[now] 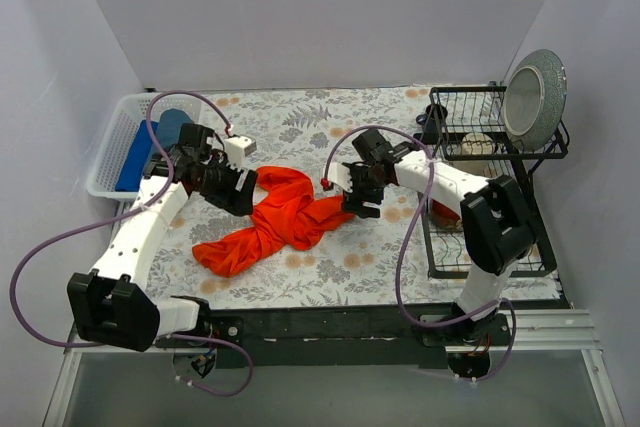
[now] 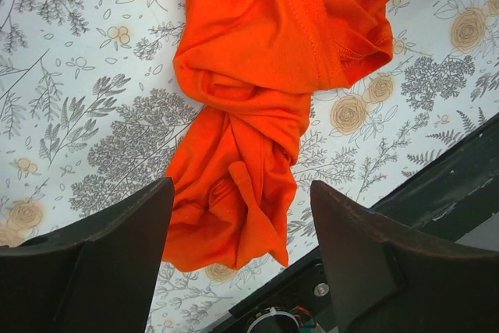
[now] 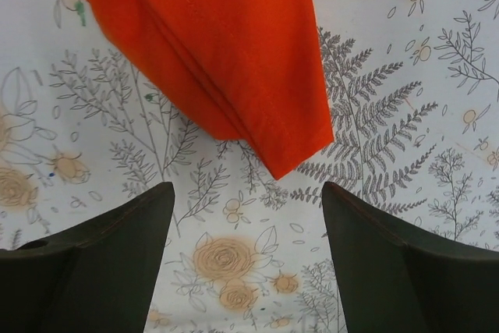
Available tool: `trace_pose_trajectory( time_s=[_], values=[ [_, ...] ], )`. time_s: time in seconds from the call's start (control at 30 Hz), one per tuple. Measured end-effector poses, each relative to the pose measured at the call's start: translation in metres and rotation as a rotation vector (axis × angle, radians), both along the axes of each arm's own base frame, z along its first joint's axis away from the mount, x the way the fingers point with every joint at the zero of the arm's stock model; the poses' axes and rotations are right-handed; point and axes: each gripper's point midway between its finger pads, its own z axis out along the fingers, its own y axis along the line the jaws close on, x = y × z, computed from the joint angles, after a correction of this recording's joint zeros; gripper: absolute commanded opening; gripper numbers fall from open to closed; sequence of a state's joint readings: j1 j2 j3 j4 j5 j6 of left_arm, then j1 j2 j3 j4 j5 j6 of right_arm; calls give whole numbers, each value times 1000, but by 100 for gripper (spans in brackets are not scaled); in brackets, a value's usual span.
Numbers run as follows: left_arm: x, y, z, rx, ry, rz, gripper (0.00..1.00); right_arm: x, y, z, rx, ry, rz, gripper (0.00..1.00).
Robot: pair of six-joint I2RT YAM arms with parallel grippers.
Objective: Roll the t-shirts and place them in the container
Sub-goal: Flatten out the T-shirt at the center of the board.
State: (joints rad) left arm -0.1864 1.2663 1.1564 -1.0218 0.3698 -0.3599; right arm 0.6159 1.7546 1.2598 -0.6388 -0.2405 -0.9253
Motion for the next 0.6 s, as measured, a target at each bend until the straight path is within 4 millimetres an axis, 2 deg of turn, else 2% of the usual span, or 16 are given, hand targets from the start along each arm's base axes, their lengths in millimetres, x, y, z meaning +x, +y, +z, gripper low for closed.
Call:
trace_pose_trajectory(
  time_s=[0.1, 0.2, 0.23, 0.3, 0.37, 0.4, 0.43, 0.53, 0.6],
  values=[
    [-1, 5, 4, 22, -17, 10, 70, 8, 0, -15, -18, 1, 18, 78],
    [0, 8, 7, 40, -21, 18, 70, 19, 5, -26, -28, 1, 32, 69],
    [0, 9, 7, 43, -23, 20, 70, 23, 6, -30, -31, 1, 35, 62],
    [1, 10, 7, 48, -25, 24, 70, 25, 6, -39, -44, 6, 47, 58],
    [0, 11, 7, 53, -23, 28, 70, 26, 6, -42, -50, 8, 50, 42],
    [0, 12, 7, 56, -23, 29, 70, 28, 7, -42, -46, -2, 53, 30],
    [1, 13, 7, 58, -23, 31, 70, 30, 8, -42, -46, -10, 60, 12],
    [3, 14, 7, 61, -22, 37, 70, 32, 6, -43, -53, -29, 69, 3],
    [5, 14, 7, 63, -21, 39, 70, 33, 6, -42, -54, -28, 60, 1]
  ],
)
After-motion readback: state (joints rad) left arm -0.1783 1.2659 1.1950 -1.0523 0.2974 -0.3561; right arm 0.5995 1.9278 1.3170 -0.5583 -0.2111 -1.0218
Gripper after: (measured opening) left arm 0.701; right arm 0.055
